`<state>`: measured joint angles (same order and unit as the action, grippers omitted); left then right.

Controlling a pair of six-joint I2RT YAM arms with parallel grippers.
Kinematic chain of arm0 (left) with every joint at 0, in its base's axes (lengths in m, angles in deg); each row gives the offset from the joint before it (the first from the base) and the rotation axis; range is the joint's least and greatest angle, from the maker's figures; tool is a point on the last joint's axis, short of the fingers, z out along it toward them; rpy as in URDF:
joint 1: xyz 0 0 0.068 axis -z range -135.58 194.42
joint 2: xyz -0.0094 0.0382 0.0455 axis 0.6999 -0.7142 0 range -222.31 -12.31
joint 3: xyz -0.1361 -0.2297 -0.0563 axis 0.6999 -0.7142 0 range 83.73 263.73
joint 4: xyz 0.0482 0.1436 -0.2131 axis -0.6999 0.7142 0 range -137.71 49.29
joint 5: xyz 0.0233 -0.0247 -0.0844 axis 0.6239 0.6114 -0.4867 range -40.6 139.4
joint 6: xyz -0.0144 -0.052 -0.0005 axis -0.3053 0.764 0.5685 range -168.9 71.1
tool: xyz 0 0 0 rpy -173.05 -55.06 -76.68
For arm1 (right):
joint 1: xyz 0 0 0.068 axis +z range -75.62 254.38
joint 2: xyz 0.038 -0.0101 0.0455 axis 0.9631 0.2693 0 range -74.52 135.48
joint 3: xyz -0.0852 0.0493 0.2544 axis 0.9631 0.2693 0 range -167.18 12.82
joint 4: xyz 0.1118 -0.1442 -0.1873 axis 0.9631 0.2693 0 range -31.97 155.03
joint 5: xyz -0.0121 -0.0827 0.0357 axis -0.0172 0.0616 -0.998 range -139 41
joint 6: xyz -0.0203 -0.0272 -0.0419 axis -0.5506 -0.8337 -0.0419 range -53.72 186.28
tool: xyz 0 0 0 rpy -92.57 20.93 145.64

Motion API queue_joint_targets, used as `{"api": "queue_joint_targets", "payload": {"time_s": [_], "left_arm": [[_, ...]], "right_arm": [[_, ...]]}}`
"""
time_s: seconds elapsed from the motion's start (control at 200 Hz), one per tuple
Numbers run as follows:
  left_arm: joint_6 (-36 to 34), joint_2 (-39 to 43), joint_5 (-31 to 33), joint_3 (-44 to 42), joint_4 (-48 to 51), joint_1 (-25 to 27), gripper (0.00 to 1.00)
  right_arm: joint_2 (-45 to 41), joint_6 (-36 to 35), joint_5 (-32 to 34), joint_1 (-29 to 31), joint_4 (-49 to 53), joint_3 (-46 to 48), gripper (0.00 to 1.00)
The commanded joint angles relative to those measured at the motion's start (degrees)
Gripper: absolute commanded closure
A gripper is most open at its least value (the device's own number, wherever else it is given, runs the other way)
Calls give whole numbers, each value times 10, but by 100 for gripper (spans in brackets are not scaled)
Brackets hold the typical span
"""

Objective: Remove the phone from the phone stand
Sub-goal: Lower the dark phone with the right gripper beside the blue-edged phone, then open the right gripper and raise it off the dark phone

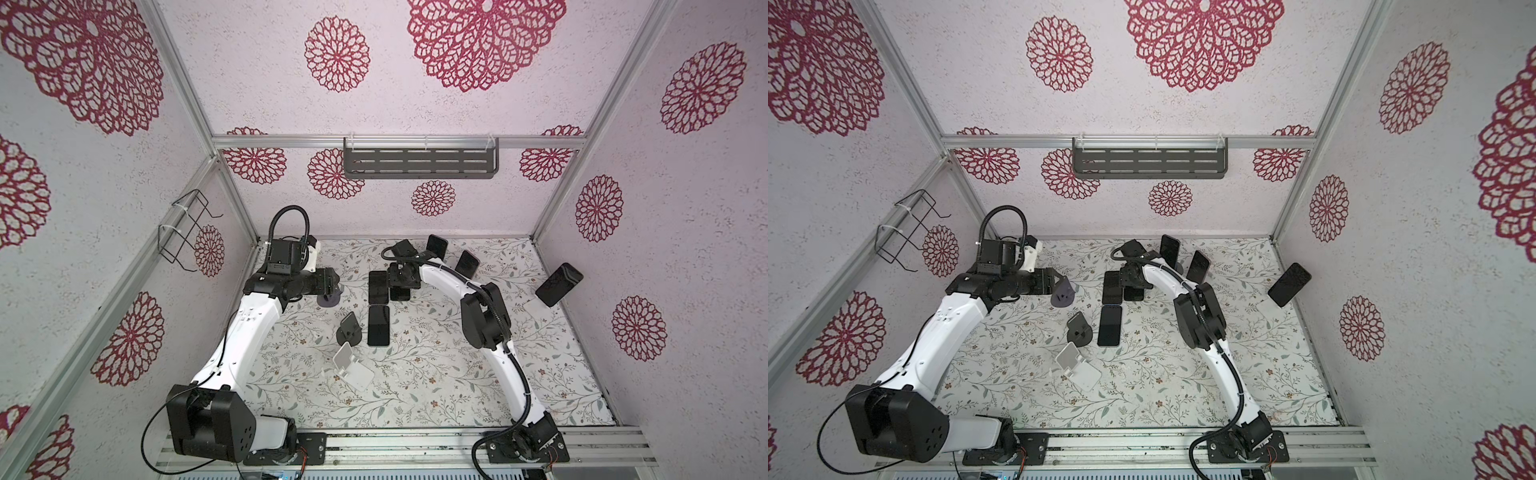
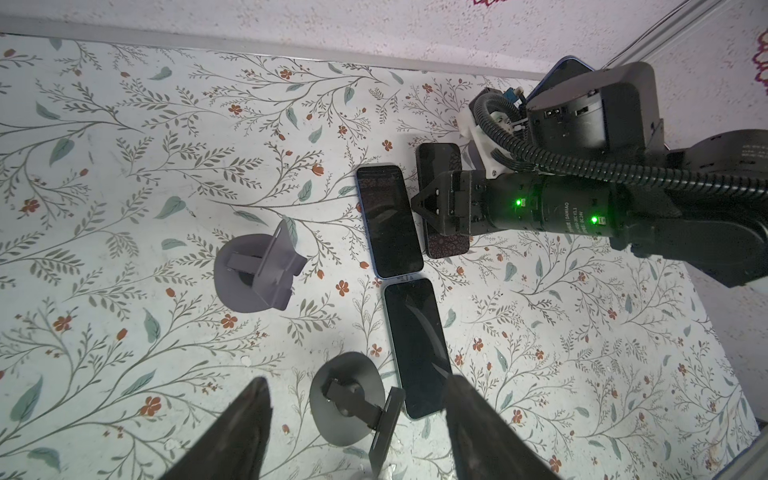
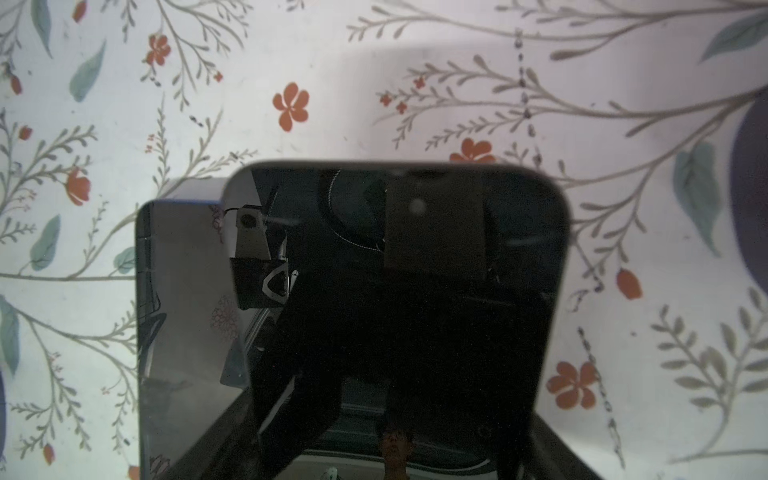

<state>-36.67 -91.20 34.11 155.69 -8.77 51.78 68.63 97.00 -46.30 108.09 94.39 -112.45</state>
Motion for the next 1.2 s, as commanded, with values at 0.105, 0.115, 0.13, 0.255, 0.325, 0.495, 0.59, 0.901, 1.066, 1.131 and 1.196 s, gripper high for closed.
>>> {"api": "queue_joint_targets", "payload": {"time_s": [0.105,0.115,0.13,0.255,0.325,0.495,0.59,0.901,1.066,1.131,1.196], "left_arm": [[-5,-6,-5,16,5,3,30],[-5,-5,-5,16,5,3,30],[-5,-6,-5,16,5,3,30],[-6,-7,-7,16,6,3,30],[-5,-7,-7,17,7,3,29],[-7,-7,-6,17,7,3,30],[-7,-8,-5,17,9,3,30],[-7,-11,-5,17,10,3,30],[-10,-11,-5,17,10,4,30],[-11,-11,-5,17,10,4,30],[-11,-11,-4,16,10,4,29]], "right_arm": [[-21,24,-19,-3,-7,24,31],[-21,24,-19,-3,-8,25,30],[-21,24,-18,-3,-8,26,30],[-24,22,-15,-3,-8,33,25],[-25,21,-14,-3,-8,36,24],[-25,18,-15,-3,-6,37,14],[-26,18,-17,-3,-5,37,12],[-35,18,-16,-3,-14,45,15],[-59,1,-2,-3,-14,43,16],[-76,-13,3,-1,-14,43,16],[-101,-31,14,2,-11,46,14]]}}
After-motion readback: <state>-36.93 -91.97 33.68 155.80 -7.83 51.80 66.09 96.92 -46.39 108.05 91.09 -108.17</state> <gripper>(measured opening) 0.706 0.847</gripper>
